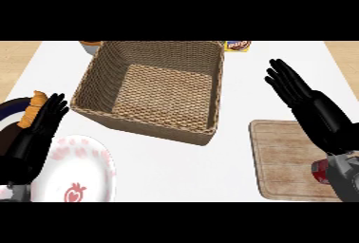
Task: Pick the can from the cutting board and place it in the basket
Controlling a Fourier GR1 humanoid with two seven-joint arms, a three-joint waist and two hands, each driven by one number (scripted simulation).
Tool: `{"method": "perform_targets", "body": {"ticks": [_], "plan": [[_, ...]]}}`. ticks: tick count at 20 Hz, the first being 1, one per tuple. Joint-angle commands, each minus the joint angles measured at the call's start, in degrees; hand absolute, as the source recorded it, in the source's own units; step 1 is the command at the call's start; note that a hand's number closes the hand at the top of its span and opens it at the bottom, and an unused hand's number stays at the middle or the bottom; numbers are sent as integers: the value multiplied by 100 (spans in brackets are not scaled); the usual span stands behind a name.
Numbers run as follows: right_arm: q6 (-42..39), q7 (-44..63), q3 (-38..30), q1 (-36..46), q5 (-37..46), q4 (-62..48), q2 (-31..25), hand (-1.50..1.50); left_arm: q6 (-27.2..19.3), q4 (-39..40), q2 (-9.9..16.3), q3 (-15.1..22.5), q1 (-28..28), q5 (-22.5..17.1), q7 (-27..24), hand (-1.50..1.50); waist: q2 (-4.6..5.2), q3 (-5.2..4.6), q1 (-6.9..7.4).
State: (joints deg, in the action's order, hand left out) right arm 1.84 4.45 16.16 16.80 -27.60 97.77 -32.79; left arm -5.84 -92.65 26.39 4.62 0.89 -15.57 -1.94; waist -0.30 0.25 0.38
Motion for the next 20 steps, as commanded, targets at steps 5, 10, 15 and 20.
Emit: {"method": "perform_targets", "body": {"ticks": [5,10,15,20], "plan": [[-1988,-789,-948,-3,-1708,-284,-181,150,-273,886,-344,276,525,-18,1062,0,101,2,-66],[-3236,-1879,104,-903,-543,372,-119,150,-289,1183,-472,532,686,50,1413,0,56,0,-191],[-2407,-1782,-164,-1613,755,1254,-676,-150,-349,1174,-473,487,961,58,1303,0,-34,-29,-308],[-1894,-1346,-1333,-941,2042,1197,-1927,-150,-347,1130,-406,405,860,-48,1437,0,-57,-51,-396]]}}
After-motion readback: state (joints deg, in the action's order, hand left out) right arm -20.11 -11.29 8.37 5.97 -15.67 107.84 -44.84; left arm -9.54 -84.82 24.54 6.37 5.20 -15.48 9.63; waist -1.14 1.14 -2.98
